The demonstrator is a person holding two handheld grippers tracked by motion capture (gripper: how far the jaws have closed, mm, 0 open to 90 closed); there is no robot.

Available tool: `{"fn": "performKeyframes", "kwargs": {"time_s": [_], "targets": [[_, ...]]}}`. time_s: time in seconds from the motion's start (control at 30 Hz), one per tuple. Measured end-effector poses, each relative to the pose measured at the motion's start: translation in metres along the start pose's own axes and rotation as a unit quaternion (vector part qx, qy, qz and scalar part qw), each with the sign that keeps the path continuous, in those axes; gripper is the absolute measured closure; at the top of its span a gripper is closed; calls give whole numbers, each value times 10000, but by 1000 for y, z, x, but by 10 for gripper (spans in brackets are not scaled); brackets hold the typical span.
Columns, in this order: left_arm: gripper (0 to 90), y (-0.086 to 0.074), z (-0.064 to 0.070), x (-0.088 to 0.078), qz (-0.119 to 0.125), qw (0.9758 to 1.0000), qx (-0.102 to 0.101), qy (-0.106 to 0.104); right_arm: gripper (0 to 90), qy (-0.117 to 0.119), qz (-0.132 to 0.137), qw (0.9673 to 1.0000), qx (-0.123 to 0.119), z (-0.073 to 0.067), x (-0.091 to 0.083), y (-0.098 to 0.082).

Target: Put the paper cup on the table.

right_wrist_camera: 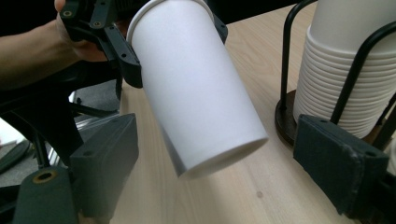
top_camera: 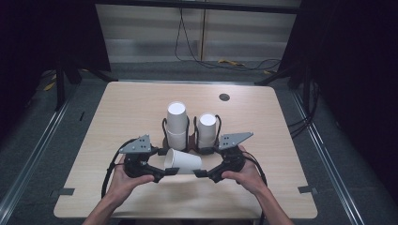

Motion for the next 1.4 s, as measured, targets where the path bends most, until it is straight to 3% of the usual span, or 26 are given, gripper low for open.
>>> {"fn": "performKeyframes", "kwargs": {"time_s": [0.27, 0.37, 0.5, 0.53, 0.77, 0.93, 1.23, 1.4], "targets": [[273, -3, -4, -8, -138, 9998, -108, 114, 139, -283, 8, 9996, 42, 5, -5, 0], [272, -5, -7, -10, -124, 9996, -233, 135, 139, -412, -29, 9991, 102, 7, -6, -2], [272, -8, -7, -11, -284, 9991, -279, 136, 139, -482, -11, 9987, 135, 10, -6, -5], [272, -9, -7, -12, -335, 9988, -317, 150, 139, -614, 18, 9980, 170, 12, -8, -6], [272, -14, -14, -16, -542, 9976, -326, 270, 138, -935, 98, 9952, 272, 18, -14, -11], [273, -17, -16, -21, -655, 9965, -392, 331, 139, -1277, 139, 9913, 289, 23, -25, -19], [275, -22, -22, -42, -938, 9924, -489, 632, 138, -1662, 314, 9850, 340, 28, -39, -28], [275, -24, -34, -52, -1199, 9875, -429, 929, 138, -1724, 359, 9840, 271, 27, -41, -28]]}}
Point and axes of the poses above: each handheld gripper's, and its own axes: x roughly forward along the jaws, y roughly out of its top, z roughly to its right, the point moved 8 cm from there along x, roughly forward along the jaws, and after that the axes turned 4 degrees about -x, right-handed, at the moved point
